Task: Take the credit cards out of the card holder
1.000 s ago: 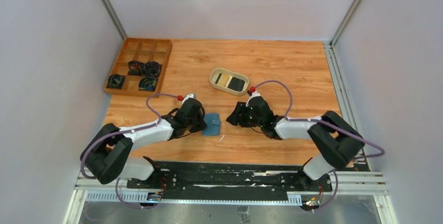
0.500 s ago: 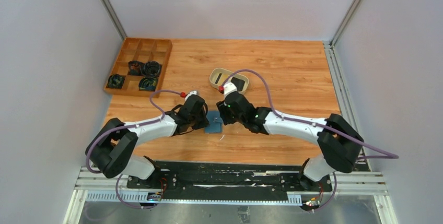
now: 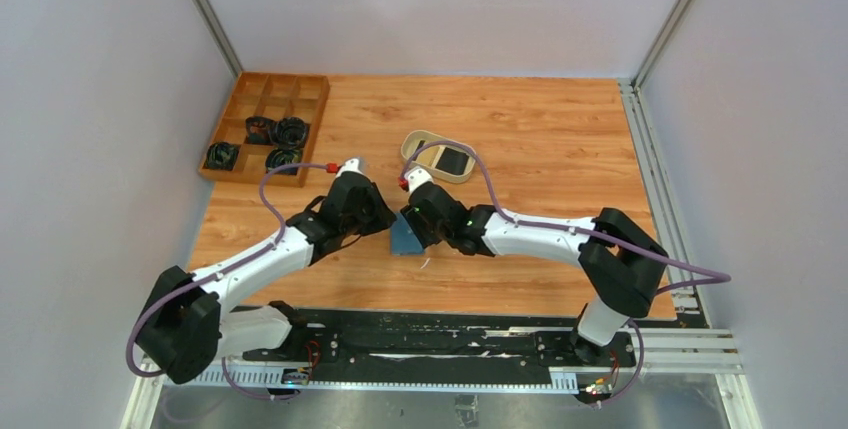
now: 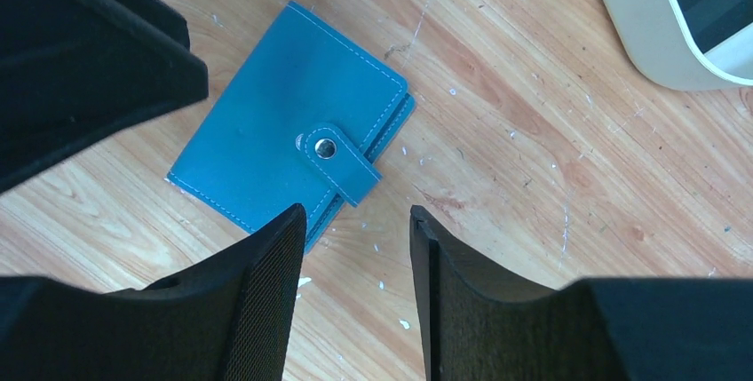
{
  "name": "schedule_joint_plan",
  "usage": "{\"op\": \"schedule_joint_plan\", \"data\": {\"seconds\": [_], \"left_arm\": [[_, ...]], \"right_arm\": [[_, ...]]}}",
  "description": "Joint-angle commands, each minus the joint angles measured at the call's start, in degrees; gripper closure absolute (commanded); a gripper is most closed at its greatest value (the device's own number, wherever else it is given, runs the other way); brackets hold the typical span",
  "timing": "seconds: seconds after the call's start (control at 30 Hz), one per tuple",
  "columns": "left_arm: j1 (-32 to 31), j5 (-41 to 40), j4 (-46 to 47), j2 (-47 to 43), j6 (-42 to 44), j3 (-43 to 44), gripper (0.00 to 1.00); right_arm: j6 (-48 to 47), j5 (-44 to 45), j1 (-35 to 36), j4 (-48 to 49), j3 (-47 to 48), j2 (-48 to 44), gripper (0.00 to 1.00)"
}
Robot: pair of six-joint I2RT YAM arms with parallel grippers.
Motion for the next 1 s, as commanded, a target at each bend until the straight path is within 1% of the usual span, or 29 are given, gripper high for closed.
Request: {"op": "schedule_joint_plan", "data": {"seconds": [0.0,0.13,0.23,0.43,0.73,0.9,0.97], "left_arm": [[1.4,-2.2,-4.9,-0.1,2.8,0.9,0.7],[1.7,-0.7,-1.8,0.5,1.2,-2.6,0.73],[1.8,-0.6,-1.1,0.6,0.5,-4.1,0.77],[1.8,-0.2,-0.2,1.1,0.2,-5.3,0.85],[1.8,1.0,1.5,3.5,0.0,-5.5,0.88],[1.8,0.9,1.5,3.9,0.1,-5.4,0.89],[1.7,0.9,1.7,4.2,0.1,-5.5,0.89]], "right_arm": [[-1.5,1.6,1.7,-2.0,2.7,1.4,0.5],[-1.8,1.4,2.7,-3.0,5.4,3.5,0.52],[-1.1,1.3,2.8,-4.4,7.7,5.8,0.53],[1.2,2.9,2.8,-9.0,12.4,11.2,0.62],[3.0,5.1,2.8,-12.1,15.5,14.3,0.68],[3.2,5.8,2.8,-12.5,15.7,14.6,0.76],[3.3,6.0,2.8,-12.4,15.9,14.5,0.81]]}}
